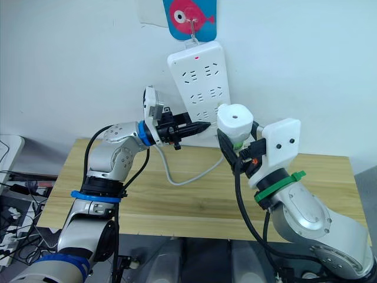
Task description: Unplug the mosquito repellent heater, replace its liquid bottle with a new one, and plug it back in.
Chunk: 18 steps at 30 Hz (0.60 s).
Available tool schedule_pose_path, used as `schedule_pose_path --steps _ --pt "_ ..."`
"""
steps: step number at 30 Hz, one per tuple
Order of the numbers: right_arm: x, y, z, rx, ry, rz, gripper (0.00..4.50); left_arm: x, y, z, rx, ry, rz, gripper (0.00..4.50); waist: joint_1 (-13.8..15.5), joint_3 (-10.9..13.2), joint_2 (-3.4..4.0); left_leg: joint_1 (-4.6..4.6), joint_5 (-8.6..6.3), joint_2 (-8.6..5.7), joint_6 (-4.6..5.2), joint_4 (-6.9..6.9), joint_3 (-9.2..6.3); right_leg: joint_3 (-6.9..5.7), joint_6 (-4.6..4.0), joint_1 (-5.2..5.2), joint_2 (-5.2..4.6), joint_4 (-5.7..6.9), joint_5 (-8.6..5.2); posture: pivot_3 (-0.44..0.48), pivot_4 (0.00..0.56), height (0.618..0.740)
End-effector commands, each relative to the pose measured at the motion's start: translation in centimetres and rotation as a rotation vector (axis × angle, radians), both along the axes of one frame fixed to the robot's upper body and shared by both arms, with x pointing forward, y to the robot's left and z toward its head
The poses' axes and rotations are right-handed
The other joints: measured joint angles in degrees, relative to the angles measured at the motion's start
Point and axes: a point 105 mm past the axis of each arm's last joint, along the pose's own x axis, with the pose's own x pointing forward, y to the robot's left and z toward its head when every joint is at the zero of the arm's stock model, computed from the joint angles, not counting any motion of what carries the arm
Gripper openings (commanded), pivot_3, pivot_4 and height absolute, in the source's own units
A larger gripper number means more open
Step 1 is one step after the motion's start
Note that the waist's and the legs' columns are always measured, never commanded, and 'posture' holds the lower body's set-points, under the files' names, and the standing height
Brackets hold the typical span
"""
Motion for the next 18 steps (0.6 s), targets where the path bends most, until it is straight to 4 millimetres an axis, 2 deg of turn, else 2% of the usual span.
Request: schedule_pose_path --steps 1,10,18 --pt "-0.4 0.2 1.7 0.046 -0.065 -0.008 2.93 -0.8 -0.8 1.0 -0.004 -0.063 -0.031 1.31 0.0 0.0 0.0 0.0 0.0 0.0 0.0 0.0 0.01 0.01 0.0 -0.02 0.0 0.02 0.0 0.026 0.303 0.74" --pt "-0.5 0.5 0.2 0.07 0.002 -0.025 2.93 -0.4 -1.0 1.2 -0.011 -0.08 -0.011 1.31 0.0 0.0 0.0 -0.35 0.02 0.0 0.01 0.04 0.04 0.04 0.0 -0.45 0.0 0.19 0.0 0.026 0.31 0.74" --pt "-0.2 0.7 -0.1 0.103 0.015 -0.034 2.93 -0.4 -1.0 1.4 -0.011 -0.089 -0.012 1.31 0.0 0.0 0.0 -0.34 0.03 0.0 0.04 0.02 0.03 0.03 0.0 -0.47 0.02 0.2 0.0 0.026 0.311 0.74"
